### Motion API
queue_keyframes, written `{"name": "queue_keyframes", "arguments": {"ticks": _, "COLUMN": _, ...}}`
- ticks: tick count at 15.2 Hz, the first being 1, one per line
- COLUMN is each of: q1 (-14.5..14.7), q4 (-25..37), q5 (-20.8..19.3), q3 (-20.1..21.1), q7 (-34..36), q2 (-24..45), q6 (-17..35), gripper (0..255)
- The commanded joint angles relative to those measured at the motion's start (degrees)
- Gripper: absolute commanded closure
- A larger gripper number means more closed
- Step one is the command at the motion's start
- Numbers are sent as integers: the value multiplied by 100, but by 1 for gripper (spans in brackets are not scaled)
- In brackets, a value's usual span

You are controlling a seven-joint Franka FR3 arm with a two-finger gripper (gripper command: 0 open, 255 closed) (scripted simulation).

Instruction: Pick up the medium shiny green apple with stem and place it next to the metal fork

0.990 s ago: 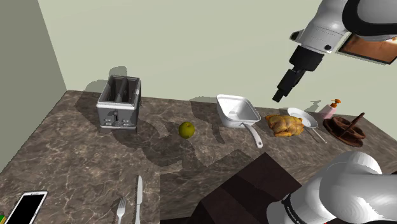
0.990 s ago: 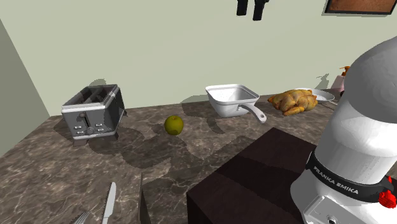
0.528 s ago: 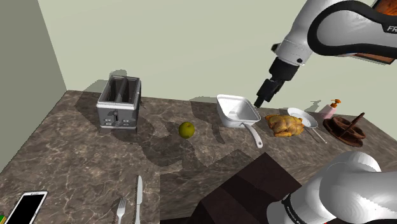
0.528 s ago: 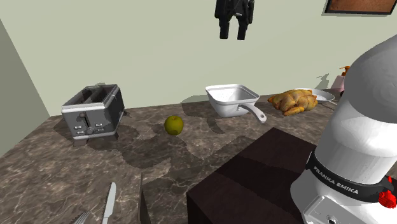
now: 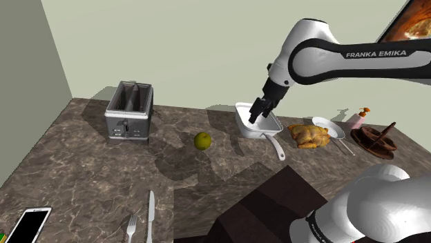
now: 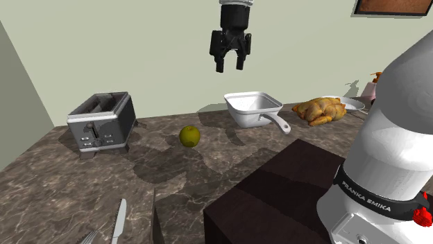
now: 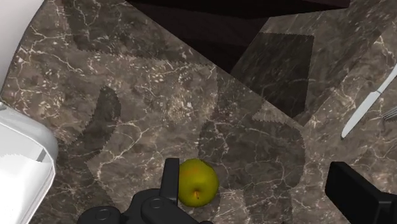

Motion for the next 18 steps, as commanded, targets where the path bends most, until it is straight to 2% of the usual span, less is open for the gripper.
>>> {"name": "queue_keyframes", "arguments": {"ticks": 1, "q1": -11, "q4": 1, "q5": 0, "q3": 31, "q7": 43, "q2": 425, "q6": 486, "gripper": 0}}
{"name": "queue_keyframes", "arguments": {"ticks": 10, "q1": -22, "q4": 534, "q5": -106, "q3": 206, "q7": 428, "q2": 2440, "q6": 2176, "gripper": 0}}
{"name": "queue_keyframes", "arguments": {"ticks": 18, "q1": 35, "q4": 1573, "q5": -419, "q3": 193, "q7": 878, "q2": 4295, "q6": 3166, "gripper": 0}}
